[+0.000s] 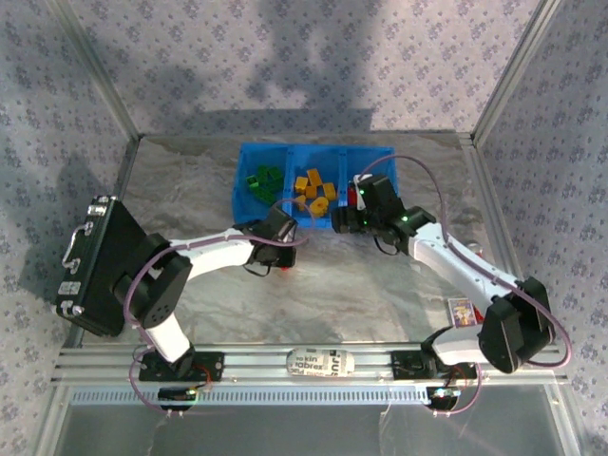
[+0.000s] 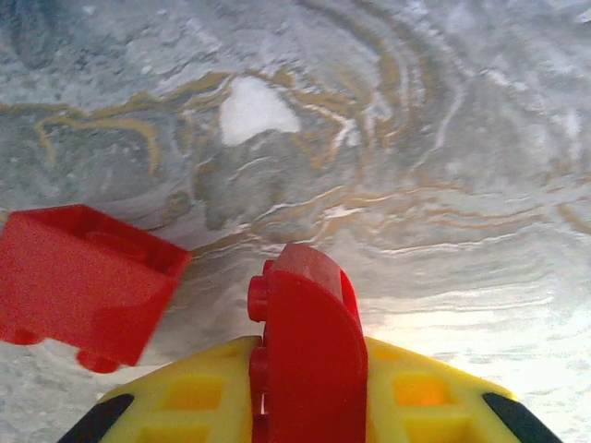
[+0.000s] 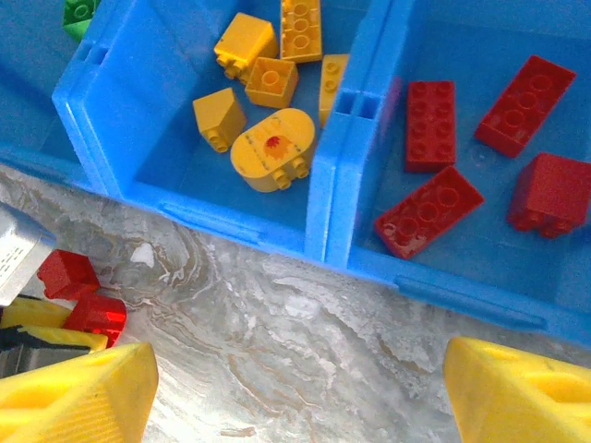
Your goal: Sort the legos into containers by color
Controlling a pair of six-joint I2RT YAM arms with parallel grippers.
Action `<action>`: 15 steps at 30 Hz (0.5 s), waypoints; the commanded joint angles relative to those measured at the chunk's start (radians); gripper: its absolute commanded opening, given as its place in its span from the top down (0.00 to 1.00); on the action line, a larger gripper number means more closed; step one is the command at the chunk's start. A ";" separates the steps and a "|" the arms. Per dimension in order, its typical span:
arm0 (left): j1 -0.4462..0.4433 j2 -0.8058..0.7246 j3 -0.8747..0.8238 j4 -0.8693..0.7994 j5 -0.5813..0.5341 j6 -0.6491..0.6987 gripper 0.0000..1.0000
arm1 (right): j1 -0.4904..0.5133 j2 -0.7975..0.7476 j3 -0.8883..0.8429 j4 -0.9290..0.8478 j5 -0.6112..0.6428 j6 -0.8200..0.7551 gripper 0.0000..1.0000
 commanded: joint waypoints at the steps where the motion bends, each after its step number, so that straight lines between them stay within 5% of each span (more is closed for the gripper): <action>1: -0.029 -0.016 0.057 -0.057 -0.014 0.018 0.78 | -0.026 -0.079 -0.028 -0.009 0.010 0.021 0.17; 8: -0.073 -0.012 0.230 -0.095 -0.016 0.064 0.79 | -0.108 -0.256 -0.098 -0.055 0.039 0.038 0.19; 15: -0.100 0.197 0.679 -0.195 -0.004 0.162 0.79 | -0.164 -0.360 -0.144 -0.088 0.026 0.054 0.21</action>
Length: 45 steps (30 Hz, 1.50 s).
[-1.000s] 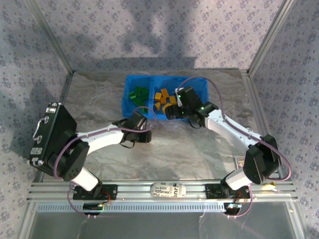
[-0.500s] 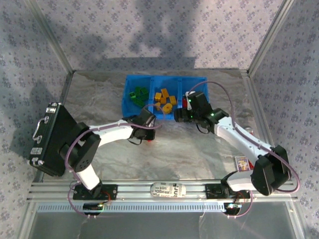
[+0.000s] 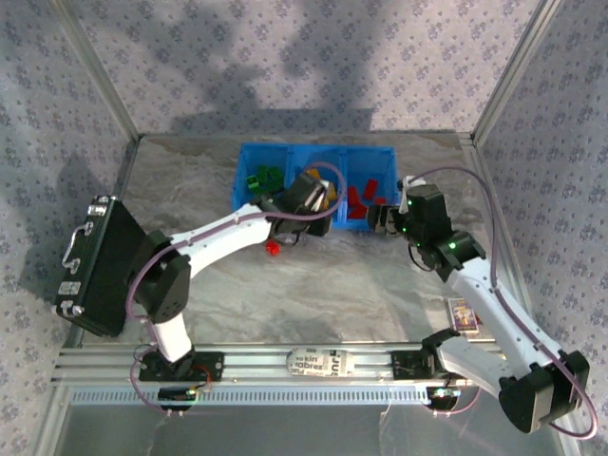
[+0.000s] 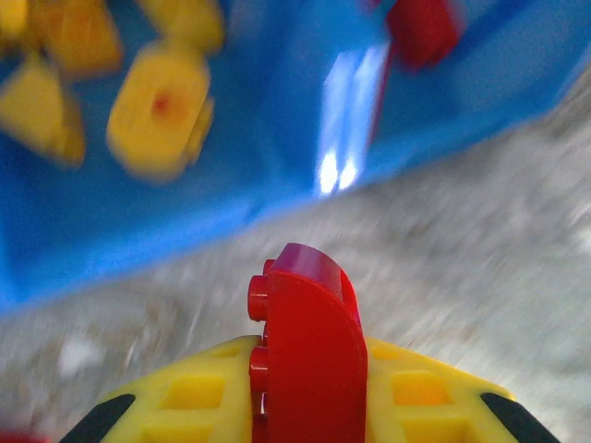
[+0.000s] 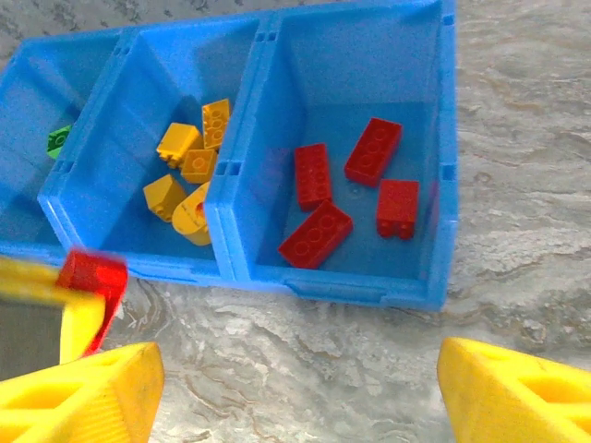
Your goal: Sort the legos into containers by color
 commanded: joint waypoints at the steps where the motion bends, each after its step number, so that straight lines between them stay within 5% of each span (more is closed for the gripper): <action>1: -0.025 0.125 0.238 -0.080 -0.003 0.084 0.79 | -0.009 -0.030 -0.022 -0.049 0.001 0.024 0.21; 6: -0.023 0.451 0.775 -0.307 -0.002 0.150 0.73 | -0.014 -0.086 -0.050 -0.068 0.004 0.036 0.22; 9: -0.016 0.741 1.333 -0.647 -0.038 0.172 0.35 | -0.017 -0.114 -0.059 -0.083 -0.002 0.039 0.22; 11: -0.027 0.898 1.639 -0.845 -0.096 0.191 0.29 | -0.021 -0.135 -0.060 -0.100 0.004 0.035 0.22; 14: -0.044 0.783 1.420 -0.826 -0.154 0.217 0.30 | -0.034 -0.163 -0.082 -0.108 0.006 0.036 0.22; 18: -0.093 0.873 1.647 -1.052 -0.242 0.297 0.33 | -0.063 -0.162 -0.097 -0.089 -0.025 0.027 0.21; 21: -0.096 0.847 1.616 -1.113 -0.216 0.335 0.33 | -0.073 -0.152 -0.095 -0.083 -0.044 0.020 0.20; 27: -0.092 0.657 1.275 -1.129 -0.209 0.439 0.35 | -0.088 -0.176 -0.094 -0.109 -0.045 -0.006 0.19; 29: -0.084 0.499 0.961 -0.986 -0.242 0.457 0.35 | -0.098 -0.189 -0.100 -0.117 -0.052 -0.012 0.19; 31: -0.052 0.240 0.487 -0.676 -0.176 0.446 0.26 | -0.107 -0.197 -0.114 -0.102 -0.070 -0.016 0.19; 34: 0.018 -0.008 0.084 -0.426 -0.134 0.314 0.16 | -0.112 -0.184 -0.129 -0.073 -0.097 -0.012 0.17; 45: 0.149 -0.143 -0.386 -0.078 -0.118 0.100 0.14 | -0.067 -0.088 -0.084 -0.054 -0.129 0.011 0.14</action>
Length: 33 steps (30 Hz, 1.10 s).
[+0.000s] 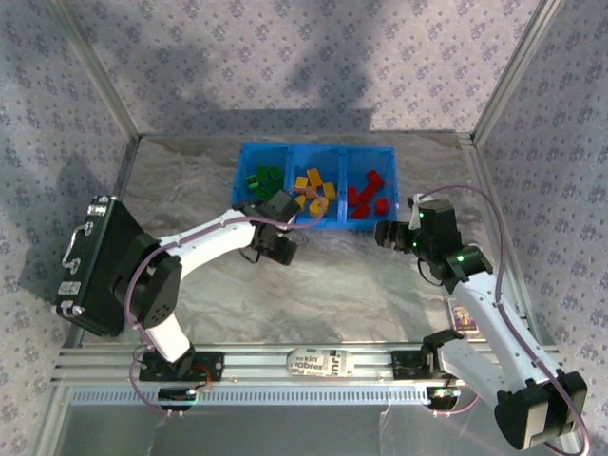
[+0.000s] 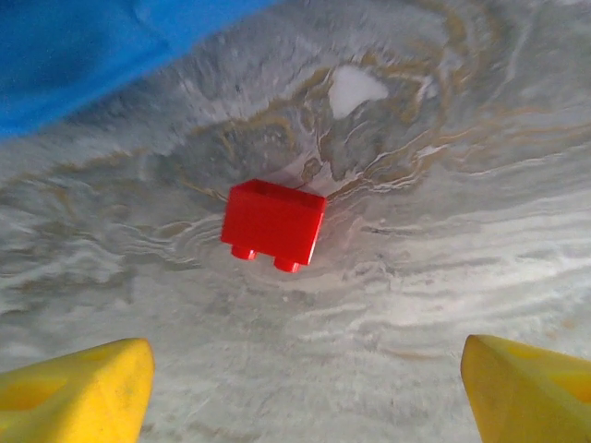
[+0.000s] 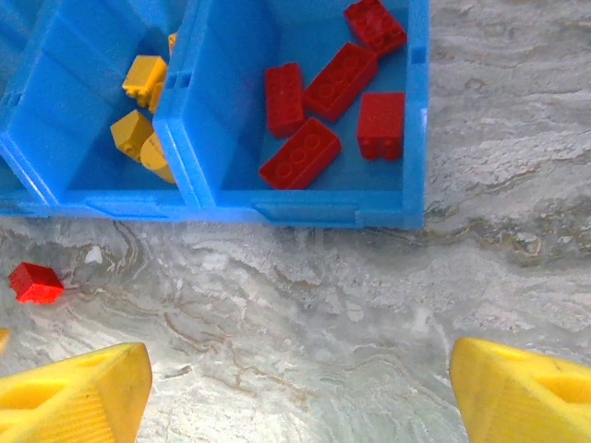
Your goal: Sort the legos into containers by color
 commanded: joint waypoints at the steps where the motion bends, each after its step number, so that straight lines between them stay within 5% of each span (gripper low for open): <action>1: 0.054 -0.037 -0.084 0.224 0.051 -0.067 0.13 | 0.029 -0.013 0.036 -0.007 0.005 0.014 0.14; 13: 0.113 0.005 -0.122 0.350 0.147 -0.022 0.17 | 0.065 0.000 0.026 -0.007 0.037 0.042 0.14; 20: 0.110 0.056 -0.057 0.307 0.172 -0.016 0.39 | 0.074 0.006 0.028 -0.011 0.048 0.040 0.14; 33: 0.103 0.104 -0.039 0.233 0.150 -0.006 0.38 | 0.070 -0.017 -0.002 -0.016 0.054 0.035 0.14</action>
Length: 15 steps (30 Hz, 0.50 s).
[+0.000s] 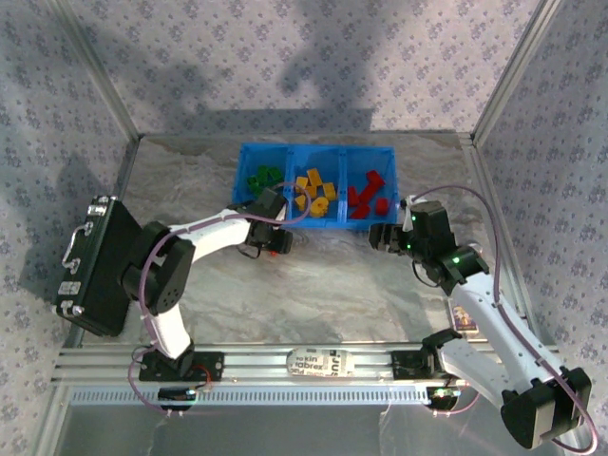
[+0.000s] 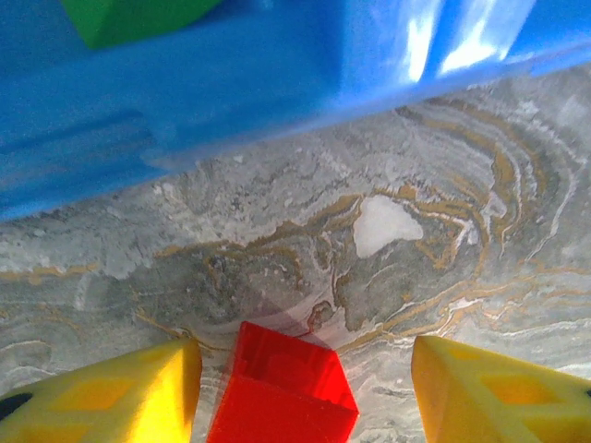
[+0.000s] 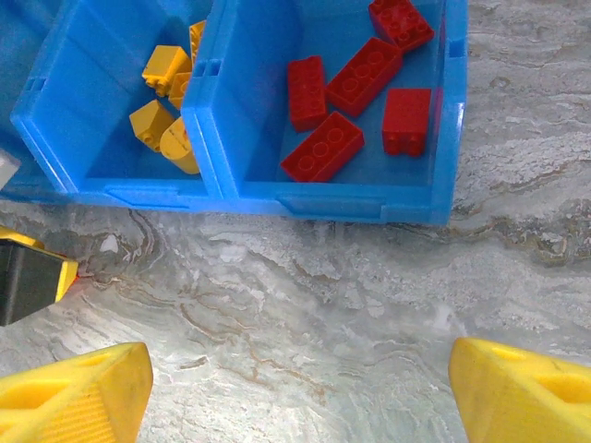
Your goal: Sort the legos into containers by color
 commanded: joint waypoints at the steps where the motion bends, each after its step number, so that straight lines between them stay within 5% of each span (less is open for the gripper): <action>1: -0.007 0.014 0.011 -0.036 -0.001 0.016 0.38 | 0.004 -0.014 -0.006 -0.013 0.013 0.009 0.14; 15: -0.048 0.040 0.047 -0.075 -0.014 0.026 0.67 | 0.001 -0.014 -0.006 -0.019 0.019 0.012 0.14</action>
